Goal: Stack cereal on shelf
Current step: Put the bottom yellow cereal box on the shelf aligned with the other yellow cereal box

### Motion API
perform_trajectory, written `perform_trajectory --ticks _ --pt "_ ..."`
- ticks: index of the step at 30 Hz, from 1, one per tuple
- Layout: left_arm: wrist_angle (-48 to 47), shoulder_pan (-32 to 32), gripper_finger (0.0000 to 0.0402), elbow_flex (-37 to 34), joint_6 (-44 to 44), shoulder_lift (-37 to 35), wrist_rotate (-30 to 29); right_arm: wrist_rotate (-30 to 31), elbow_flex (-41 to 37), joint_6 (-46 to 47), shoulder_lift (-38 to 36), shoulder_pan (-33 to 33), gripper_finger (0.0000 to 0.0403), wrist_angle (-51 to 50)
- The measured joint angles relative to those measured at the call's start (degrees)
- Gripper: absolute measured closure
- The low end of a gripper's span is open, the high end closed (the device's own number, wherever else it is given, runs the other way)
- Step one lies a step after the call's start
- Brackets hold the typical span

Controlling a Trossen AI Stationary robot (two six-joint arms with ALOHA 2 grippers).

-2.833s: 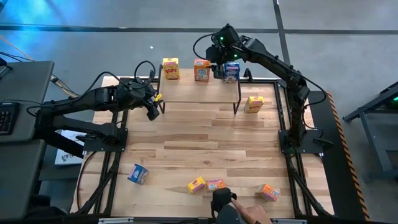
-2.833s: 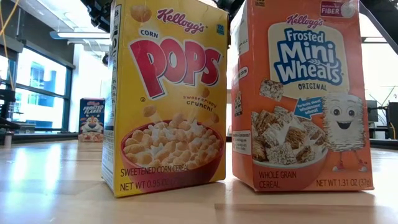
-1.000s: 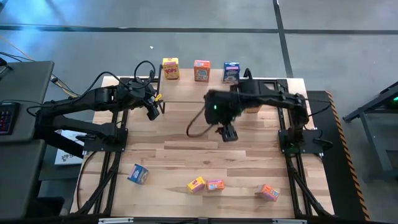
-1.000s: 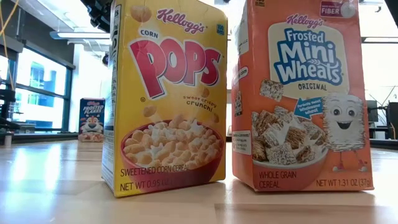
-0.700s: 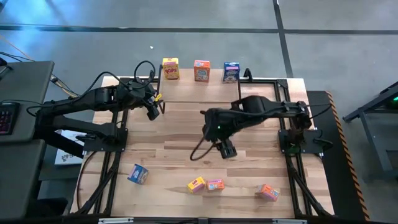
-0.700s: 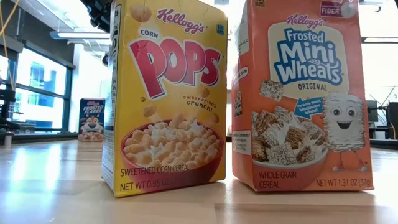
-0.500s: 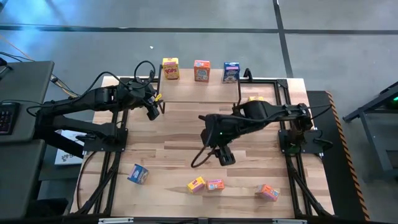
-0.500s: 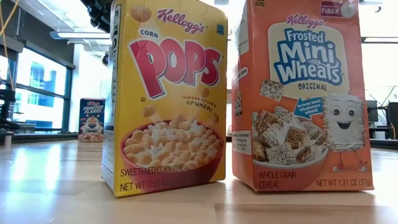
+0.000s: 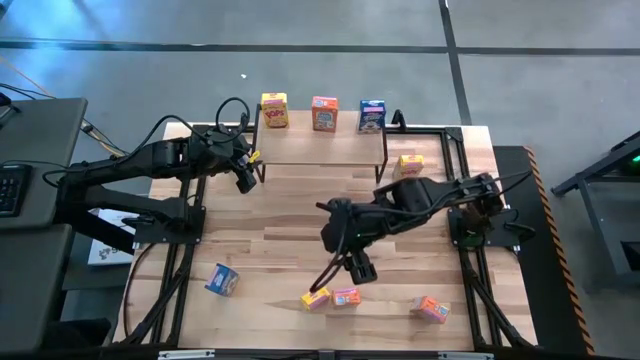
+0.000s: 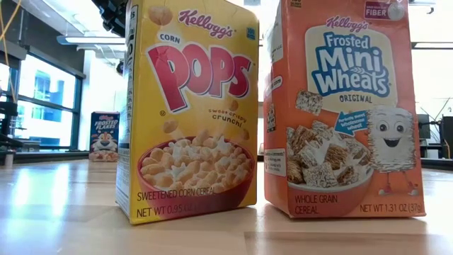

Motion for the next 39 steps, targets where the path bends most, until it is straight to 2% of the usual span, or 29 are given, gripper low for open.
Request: perform_trajectory --ticks 11,16,26,39 --pt "0.0 0.0 0.0167 0.0 0.0 0.0 0.0 3.3 -5.7 -3.0 0.6 2.7 0.0155 2.9" --pt "0.0 0.0 0.0167 0.0 0.0 0.0 0.0 7.3 -8.9 1.6 0.6 2.8 0.0147 7.9" --pt "0.0 0.0 0.0167 0.0 0.0 0.0 0.0 -1.9 -19.6 -0.9 0.6 3.3 0.0146 16.7" --pt "0.0 0.0 0.0167 0.0 0.0 0.0 0.0 -1.9 -30.4 -5.3 0.5 4.7 0.0146 30.3"
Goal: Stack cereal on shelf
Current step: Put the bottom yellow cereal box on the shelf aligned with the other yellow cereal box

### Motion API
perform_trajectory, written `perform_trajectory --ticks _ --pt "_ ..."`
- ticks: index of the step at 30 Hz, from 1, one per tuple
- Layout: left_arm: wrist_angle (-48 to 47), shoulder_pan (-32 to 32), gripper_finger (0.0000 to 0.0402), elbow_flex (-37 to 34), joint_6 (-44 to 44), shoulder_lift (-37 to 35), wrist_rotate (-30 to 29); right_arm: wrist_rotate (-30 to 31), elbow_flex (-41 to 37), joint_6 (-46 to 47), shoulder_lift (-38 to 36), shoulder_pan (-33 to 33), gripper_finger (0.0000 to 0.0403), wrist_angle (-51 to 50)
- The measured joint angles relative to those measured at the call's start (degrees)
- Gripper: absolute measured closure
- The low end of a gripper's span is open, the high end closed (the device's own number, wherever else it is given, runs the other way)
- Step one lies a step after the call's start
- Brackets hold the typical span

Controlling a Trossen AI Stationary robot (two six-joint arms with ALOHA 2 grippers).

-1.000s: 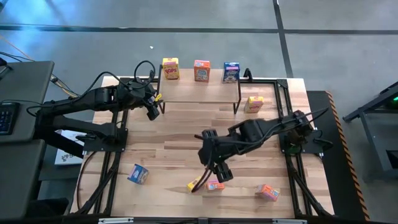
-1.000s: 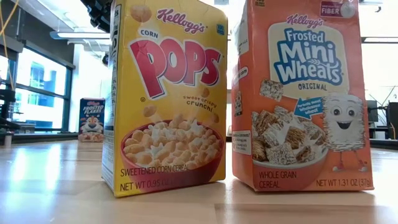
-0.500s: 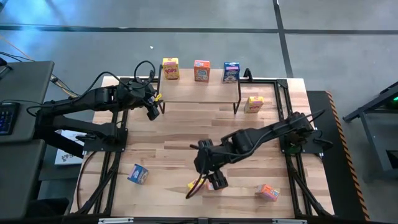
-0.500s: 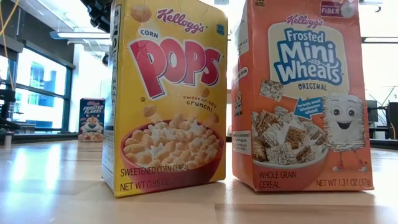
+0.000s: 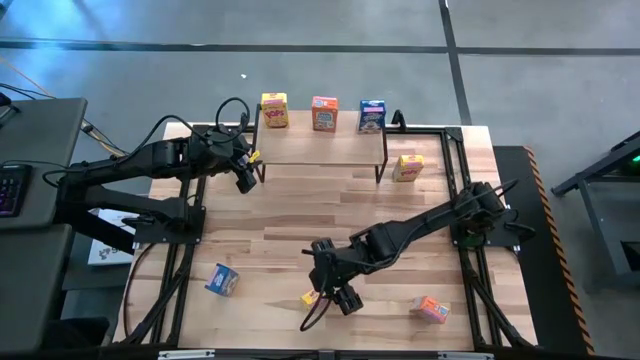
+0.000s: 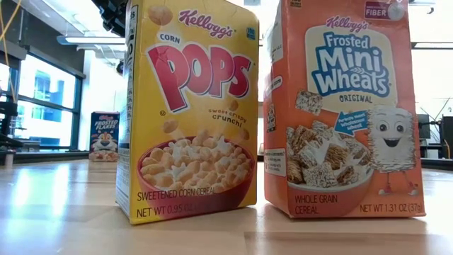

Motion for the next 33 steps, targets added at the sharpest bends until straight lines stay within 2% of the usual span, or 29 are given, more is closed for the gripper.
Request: perform_trajectory --ticks 6,13,25,33 --pt "0.0 0.0 0.0167 0.0 0.0 0.0 0.0 0.0 -5.4 0.1 0.0 0.3 0.0146 7.1" --pt "0.0 0.0 0.0167 0.0 -0.4 0.0 0.0 0.0 -9.6 1.1 0.0 0.5 0.0146 10.6" --pt "0.0 0.0 0.0167 0.0 -0.4 0.0 0.0 -1.0 -10.2 1.8 1.6 0.9 0.0146 12.1" --pt "0.3 0.0 0.0167 0.0 -0.5 0.0 0.0 0.7 -10.2 2.2 2.3 1.1 0.0146 12.2"
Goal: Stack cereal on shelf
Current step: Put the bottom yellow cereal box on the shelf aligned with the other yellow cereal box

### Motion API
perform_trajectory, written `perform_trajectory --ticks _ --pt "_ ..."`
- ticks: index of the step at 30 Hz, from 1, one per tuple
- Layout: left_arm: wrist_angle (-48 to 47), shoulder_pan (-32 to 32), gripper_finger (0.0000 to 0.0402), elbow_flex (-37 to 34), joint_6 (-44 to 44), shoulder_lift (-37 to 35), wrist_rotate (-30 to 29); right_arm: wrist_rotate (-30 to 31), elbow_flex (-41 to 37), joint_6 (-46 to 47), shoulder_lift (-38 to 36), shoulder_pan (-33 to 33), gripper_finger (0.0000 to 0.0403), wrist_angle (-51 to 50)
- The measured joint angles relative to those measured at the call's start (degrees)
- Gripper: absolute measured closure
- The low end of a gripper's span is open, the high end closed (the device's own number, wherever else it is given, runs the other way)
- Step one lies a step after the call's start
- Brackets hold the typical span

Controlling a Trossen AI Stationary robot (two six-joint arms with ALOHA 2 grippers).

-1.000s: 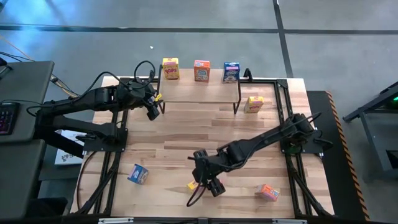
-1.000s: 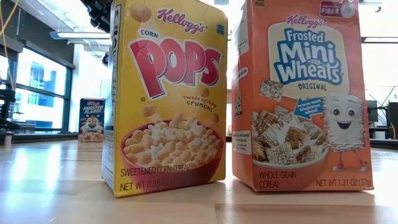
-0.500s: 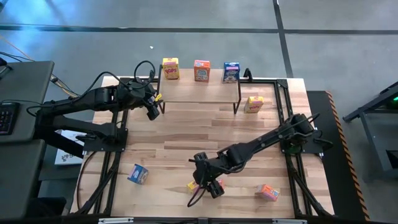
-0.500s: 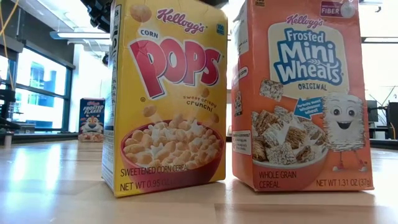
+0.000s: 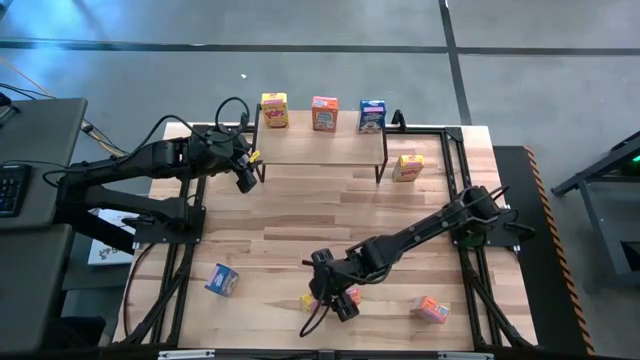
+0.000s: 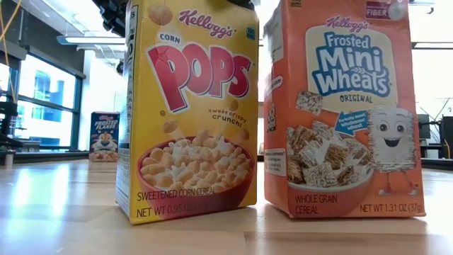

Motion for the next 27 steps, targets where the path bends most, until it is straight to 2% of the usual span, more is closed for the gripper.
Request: perform_trajectory --ticks 11,27 --pt "1.0 0.0 0.0167 0.0 0.0 0.0 -0.3 0.1 0.0 0.0 0.7 -0.1 0.0152 -0.4" --pt "2.4 0.0 0.0167 0.0 0.1 0.0 -0.4 0.1 0.0 0.1 1.1 -0.1 0.0225 -0.5"
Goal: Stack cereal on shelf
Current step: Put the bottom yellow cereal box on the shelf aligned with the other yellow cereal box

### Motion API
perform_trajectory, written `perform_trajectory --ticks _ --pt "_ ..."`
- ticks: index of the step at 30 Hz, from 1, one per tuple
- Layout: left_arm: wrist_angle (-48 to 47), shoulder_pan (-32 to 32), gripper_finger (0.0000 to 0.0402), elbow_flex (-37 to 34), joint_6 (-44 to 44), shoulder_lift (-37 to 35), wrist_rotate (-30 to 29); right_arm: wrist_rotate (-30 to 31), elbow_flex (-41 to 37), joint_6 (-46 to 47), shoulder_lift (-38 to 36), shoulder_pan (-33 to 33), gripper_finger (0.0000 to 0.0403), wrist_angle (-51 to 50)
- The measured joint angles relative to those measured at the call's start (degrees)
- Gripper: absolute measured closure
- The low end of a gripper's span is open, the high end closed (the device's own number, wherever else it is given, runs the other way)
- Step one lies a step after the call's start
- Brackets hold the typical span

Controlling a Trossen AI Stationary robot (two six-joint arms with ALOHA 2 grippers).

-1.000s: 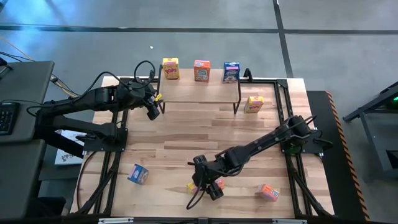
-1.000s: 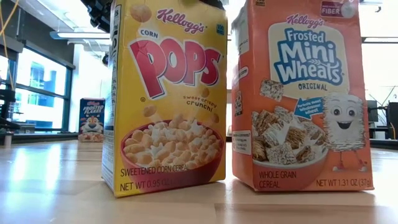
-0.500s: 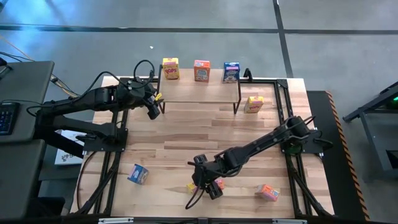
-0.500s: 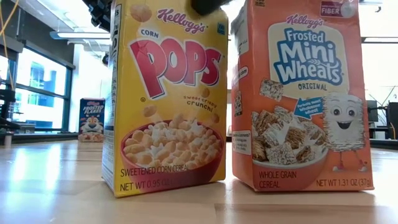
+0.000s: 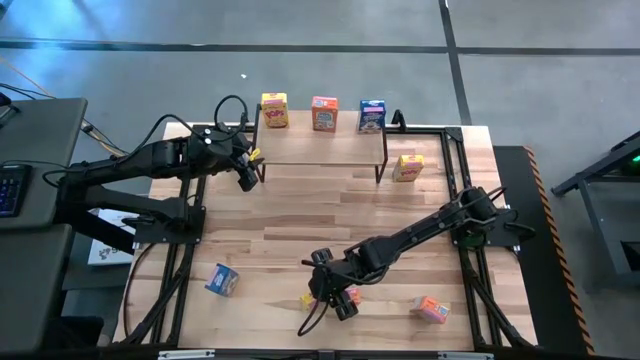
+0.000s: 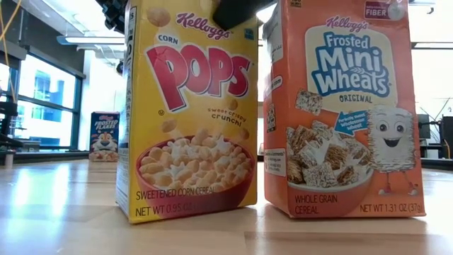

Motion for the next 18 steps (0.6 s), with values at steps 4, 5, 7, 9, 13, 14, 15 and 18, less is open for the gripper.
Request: perform_trajectory --ticks 4,5,7,9,13,14,15,18 --pt "0.0 0.0 0.0167 0.0 -0.1 0.0 0.0 0.0 0.6 -0.3 0.1 -0.1 0.0230 0.0" --pt "0.0 0.0 0.0167 0.0 -0.1 0.0 0.0 0.0 0.9 -0.4 0.1 -0.1 0.0230 0.0" --pt "0.0 0.0 0.0166 0.0 -0.7 0.0 0.1 0.0 1.7 -0.5 0.1 -0.3 0.0231 -0.1" --pt "0.0 0.0 0.0162 0.0 -1.0 0.0 0.9 0.0 2.6 -0.6 0.1 -0.6 0.0231 -0.9" --pt "0.0 0.0 0.0147 0.0 -0.7 0.0 1.9 0.3 4.6 -1.5 0.1 -1.6 0.0231 -3.2" --pt "0.0 0.0 0.0142 0.0 0.0 0.0 2.0 0.6 4.9 -1.7 0.1 -1.9 0.0231 -3.7" --pt "-0.1 0.0 0.0137 0.0 0.3 0.0 2.1 0.7 5.4 -2.1 0.1 -2.2 0.0231 -4.4" --pt "-0.1 0.0 0.0123 0.0 0.4 0.0 2.0 0.6 6.8 -3.1 0.1 -3.3 0.0231 -5.9"
